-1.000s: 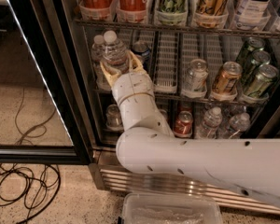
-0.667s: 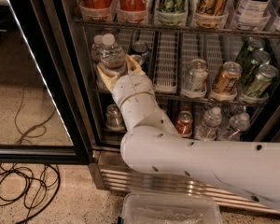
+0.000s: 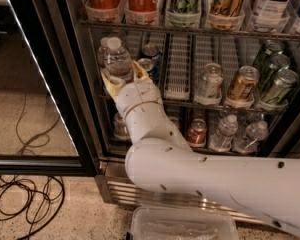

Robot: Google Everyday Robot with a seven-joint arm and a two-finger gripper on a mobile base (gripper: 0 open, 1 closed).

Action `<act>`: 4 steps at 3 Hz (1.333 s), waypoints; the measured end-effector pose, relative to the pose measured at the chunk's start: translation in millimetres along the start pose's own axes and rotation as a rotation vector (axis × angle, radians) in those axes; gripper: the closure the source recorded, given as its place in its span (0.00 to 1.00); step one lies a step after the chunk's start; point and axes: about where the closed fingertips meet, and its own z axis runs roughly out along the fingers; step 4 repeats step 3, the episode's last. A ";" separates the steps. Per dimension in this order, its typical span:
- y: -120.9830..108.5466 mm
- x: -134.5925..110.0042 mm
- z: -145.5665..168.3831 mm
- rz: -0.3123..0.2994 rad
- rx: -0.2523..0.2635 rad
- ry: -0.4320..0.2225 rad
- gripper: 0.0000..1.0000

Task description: Pick water bottle from middle shelf of fridge

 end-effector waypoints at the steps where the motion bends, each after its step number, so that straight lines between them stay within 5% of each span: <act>1: 11.9 -1.5 -25.0 0.059 0.001 0.040 1.00; 2: 22.2 -7.8 -49.4 0.100 -0.010 0.081 1.00; 4: 22.2 -7.8 -49.4 0.100 -0.010 0.081 1.00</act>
Offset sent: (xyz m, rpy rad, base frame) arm -0.0784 0.0082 -0.0093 0.0950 0.1698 0.0198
